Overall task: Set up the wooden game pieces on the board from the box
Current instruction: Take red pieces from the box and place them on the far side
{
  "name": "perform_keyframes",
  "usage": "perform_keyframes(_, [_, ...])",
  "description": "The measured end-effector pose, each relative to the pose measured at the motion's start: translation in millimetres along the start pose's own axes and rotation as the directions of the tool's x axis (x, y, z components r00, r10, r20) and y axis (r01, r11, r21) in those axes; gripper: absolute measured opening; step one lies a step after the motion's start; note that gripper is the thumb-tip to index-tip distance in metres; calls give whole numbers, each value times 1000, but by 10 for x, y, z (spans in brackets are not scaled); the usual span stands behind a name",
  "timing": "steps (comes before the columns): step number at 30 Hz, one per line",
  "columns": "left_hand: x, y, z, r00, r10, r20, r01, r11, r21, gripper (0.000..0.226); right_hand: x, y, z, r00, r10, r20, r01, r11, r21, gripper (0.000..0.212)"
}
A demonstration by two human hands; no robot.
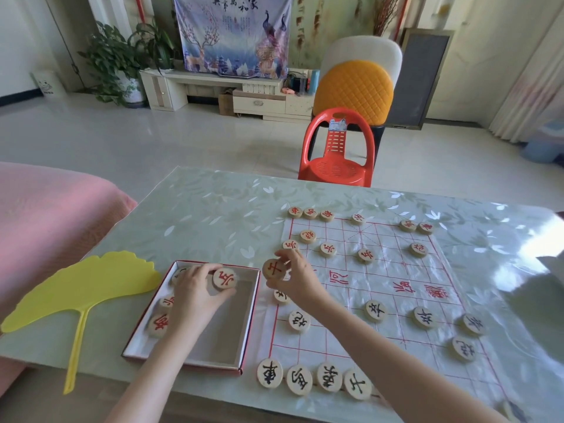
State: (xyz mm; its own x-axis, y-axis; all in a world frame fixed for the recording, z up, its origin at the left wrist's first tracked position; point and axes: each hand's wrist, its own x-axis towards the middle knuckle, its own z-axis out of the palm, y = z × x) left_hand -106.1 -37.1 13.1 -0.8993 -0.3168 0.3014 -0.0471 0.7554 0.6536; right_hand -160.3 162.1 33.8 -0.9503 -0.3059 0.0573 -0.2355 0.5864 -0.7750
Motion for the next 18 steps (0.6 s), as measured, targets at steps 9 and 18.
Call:
perform_keyframes(9, [90, 685, 390, 994, 88, 69, -84, 995, -60, 48, -12, 365, -546, 996, -11, -88, 12, 1000, 10, 59])
perform_keyframes(18, [466, 1377, 1326, 973, 133, 188, -100, 979, -176, 49, 821, 1259, -1317, 958, 102, -268, -164, 962, -217, 55])
